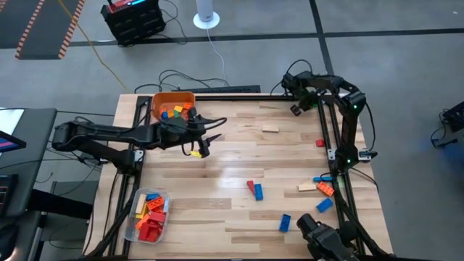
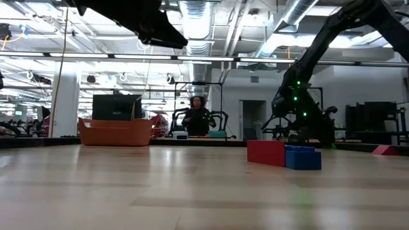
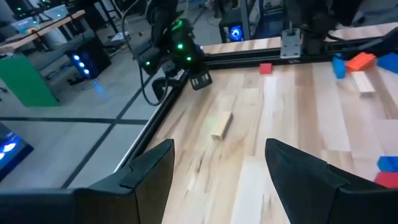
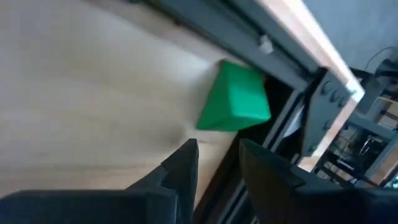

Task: Sort blocks by size
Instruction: Put the small green block into the orange bin

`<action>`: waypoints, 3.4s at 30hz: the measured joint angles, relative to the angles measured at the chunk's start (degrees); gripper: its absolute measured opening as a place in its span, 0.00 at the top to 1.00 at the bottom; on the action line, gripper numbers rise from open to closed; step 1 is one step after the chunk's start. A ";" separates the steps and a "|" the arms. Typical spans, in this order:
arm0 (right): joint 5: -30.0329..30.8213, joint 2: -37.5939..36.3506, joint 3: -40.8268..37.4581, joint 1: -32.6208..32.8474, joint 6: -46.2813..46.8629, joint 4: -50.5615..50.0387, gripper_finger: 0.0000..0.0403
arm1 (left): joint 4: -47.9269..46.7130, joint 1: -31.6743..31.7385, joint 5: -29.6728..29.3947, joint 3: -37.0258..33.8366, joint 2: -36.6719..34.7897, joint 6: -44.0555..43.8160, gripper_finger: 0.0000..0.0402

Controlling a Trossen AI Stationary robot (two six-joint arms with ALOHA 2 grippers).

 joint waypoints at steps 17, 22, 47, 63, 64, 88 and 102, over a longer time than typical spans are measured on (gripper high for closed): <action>-1.10 -0.15 0.04 -0.63 -2.73 4.72 0.65 | -2.86 -0.79 -0.71 0.00 -0.28 -0.76 0.39; -7.06 -0.31 0.05 -0.61 -8.40 4.67 0.65 | -3.42 -0.79 -0.73 0.00 -0.28 -0.85 0.39; -11.40 -12.02 0.04 3.00 -18.47 1.44 0.53 | -4.36 -0.79 -1.26 -0.02 -0.28 -1.16 0.39; -12.57 -3.61 0.02 -2.54 -21.06 3.29 0.31 | -4.87 -0.79 -1.41 -0.02 -0.28 -1.18 0.39; -12.76 -3.38 0.02 -2.83 -20.89 3.38 0.31 | -4.99 -0.79 -1.41 -0.02 -0.28 -1.18 0.39; -22.90 -11.65 -0.02 33.54 -19.02 -3.02 0.32 | -7.44 -0.75 -1.61 -0.02 -0.28 -1.91 0.39; -21.82 -29.29 -22.57 24.09 3.84 21.86 0.32 | -10.23 -0.79 -1.56 -0.02 -0.25 -4.22 0.39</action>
